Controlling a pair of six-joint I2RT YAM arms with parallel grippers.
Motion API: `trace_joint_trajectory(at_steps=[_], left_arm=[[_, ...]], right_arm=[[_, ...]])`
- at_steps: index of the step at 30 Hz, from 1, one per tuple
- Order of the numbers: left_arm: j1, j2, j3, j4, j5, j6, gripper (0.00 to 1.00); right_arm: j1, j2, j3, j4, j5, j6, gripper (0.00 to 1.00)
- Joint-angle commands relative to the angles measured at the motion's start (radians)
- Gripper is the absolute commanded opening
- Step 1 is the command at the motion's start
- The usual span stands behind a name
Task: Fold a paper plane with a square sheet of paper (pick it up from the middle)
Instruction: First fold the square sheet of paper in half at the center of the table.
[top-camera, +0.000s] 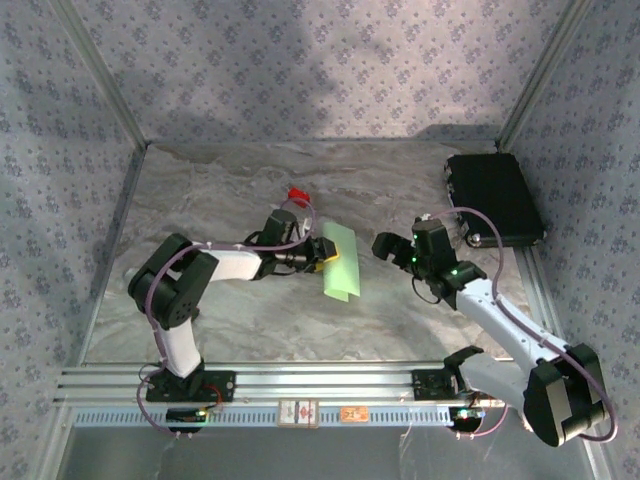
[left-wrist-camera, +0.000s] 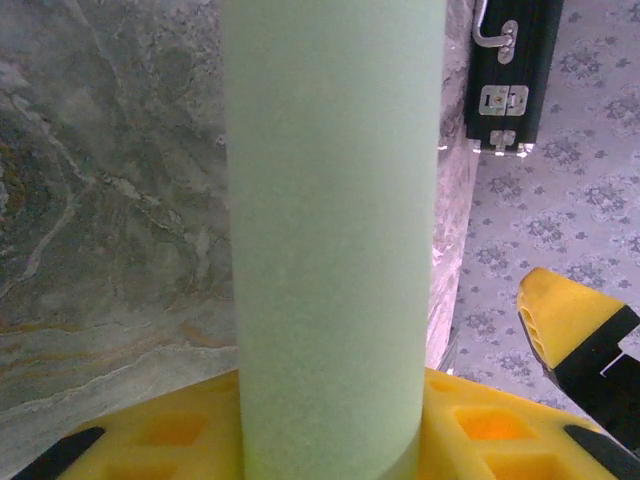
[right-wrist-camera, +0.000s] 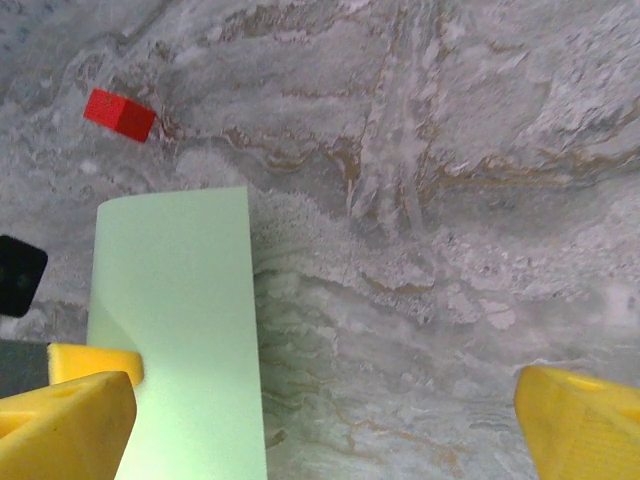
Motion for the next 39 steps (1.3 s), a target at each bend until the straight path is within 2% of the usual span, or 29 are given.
trace_joint_trajectory(at_steps=[1,12,17,23,28,31,39], left_arm=[[-0.013,0.027,0.028,0.014,-0.019,0.006,0.39],[-0.014,0.073,0.051,-0.115,-0.069,0.082,0.40],[-0.017,0.073,0.054,-0.162,-0.096,0.105,0.43],[-0.034,0.053,0.106,-0.323,-0.158,0.191,0.53],[-0.059,0.000,0.167,-0.512,-0.290,0.290,0.58],[-0.058,-0.003,0.201,-0.576,-0.305,0.321,0.58],[-0.060,-0.019,0.208,-0.615,-0.331,0.337,0.58]], right_arm=[[-0.011,0.033,0.035,0.010,-0.092,-0.032,0.99],[-0.013,0.084,0.033,0.009,-0.115,-0.008,0.97],[-0.015,0.101,0.029,0.006,-0.123,-0.005,0.96],[-0.016,0.128,0.038,0.020,-0.161,-0.010,0.97],[-0.004,0.159,0.065,-0.001,-0.170,-0.028,0.98],[0.000,0.171,0.067,0.001,-0.169,-0.027,0.98],[0.012,0.205,0.066,0.022,-0.176,-0.024,0.98]])
